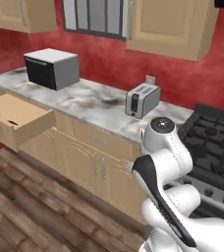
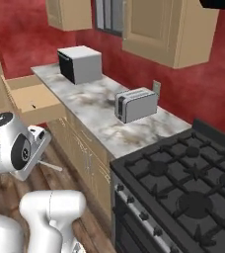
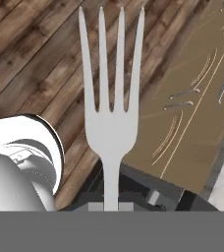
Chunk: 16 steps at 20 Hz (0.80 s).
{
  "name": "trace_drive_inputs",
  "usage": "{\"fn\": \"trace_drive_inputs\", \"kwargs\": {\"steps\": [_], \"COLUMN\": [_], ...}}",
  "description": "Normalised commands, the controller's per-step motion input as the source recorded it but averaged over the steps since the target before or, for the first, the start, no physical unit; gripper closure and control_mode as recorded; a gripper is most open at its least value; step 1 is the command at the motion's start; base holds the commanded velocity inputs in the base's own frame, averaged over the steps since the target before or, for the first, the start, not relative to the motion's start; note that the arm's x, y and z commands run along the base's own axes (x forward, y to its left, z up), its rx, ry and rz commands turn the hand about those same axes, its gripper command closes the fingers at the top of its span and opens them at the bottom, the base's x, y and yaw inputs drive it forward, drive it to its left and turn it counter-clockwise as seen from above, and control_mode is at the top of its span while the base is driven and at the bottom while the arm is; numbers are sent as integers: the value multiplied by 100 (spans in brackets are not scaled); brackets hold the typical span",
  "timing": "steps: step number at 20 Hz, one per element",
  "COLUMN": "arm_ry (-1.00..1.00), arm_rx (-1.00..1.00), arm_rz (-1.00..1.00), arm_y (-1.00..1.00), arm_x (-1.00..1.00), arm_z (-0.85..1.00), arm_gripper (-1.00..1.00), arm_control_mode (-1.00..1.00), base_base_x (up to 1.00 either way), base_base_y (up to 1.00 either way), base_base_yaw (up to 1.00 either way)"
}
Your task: Organize the utensils by type. Pick up the wooden spoons from the counter and place them in the open cabinet. Then pick up the metallic utensils from the counter and place them in the open drawer.
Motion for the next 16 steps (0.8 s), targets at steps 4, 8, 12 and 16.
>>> {"fn": "trace_drive_inputs", "kwargs": {"steps": [4, 8, 12, 16], "arm_ry": [0, 0, 0, 0], "arm_rx": [0, 0, 0, 0], "arm_rz": [0, 0, 0, 0], "arm_y": [0, 0, 0, 0], "arm_x": [0, 0, 0, 0], "arm_z": [0, 0, 0, 0], "arm_gripper": [100, 100, 100, 100], "arm_control_mode": [100, 100, 100, 100], "base_base_x": [72, 80, 77, 82], "base_base_y": [43, 28, 22, 12], "base_base_yaw": [34, 38, 40, 28]}}
